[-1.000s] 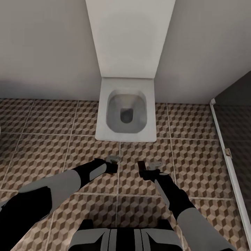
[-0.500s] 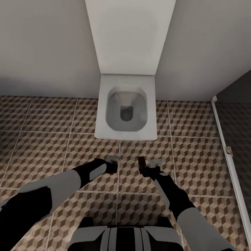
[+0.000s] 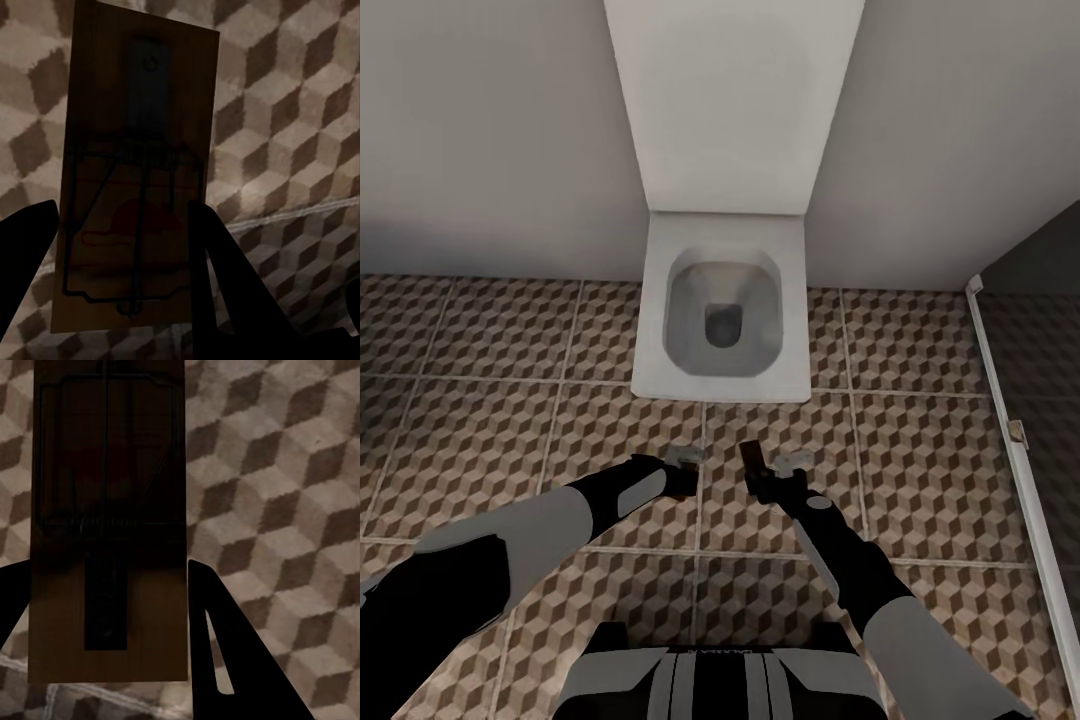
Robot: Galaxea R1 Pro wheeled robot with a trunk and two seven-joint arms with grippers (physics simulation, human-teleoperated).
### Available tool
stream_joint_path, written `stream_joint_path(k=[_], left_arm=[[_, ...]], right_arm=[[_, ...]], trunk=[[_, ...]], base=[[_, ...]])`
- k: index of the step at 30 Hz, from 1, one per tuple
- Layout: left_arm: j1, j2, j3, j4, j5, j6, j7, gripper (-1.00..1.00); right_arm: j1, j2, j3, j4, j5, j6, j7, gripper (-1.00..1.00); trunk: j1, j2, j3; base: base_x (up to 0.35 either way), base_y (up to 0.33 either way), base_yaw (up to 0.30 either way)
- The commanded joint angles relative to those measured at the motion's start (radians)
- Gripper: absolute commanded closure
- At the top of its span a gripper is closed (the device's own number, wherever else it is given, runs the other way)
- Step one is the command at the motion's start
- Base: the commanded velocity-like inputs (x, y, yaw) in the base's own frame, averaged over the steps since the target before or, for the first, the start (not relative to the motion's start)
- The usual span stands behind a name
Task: Take the four mousetraps from the cabinet in the bathroom and place them on the bathroom floor. Make sure all four end up on the same floor surface, and ensure that at least two of them are either under or directly next to the same bathroom sink.
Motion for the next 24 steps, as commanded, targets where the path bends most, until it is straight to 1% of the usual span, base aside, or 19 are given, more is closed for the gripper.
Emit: stream_joint_path(k=[1, 13, 24], left_arm=[[-0.001, 0.000, -0.005, -0.002, 0.010, 0.000, 0.009, 1.00], [-0.001, 0.000, -0.003, -0.004, 0.010, 0.001, 0.009, 1.00], [-0.001, 0.000, -0.003, -0.004, 0.010, 0.002, 0.009, 1.00]], right_arm=[[0.000, -0.001, 0.002, -0.001, -0.013, 0.004, -0.002, 1.00], [0.000, -0.003, 0.001, -0.001, -0.013, 0.008, -0.005, 1.00], [0.000, -0.003, 0.000, 0.000, -0.011, 0.010, -0.008, 1.00]], trunk=[[0.000, 0.000, 0.000], [0.000, 0.000, 0.000], [0.042, -0.077, -0.035]], base=[[0.000, 0.000, 0.000], [0.000, 0.000, 0.000], [0.000, 0.000, 0.000]])
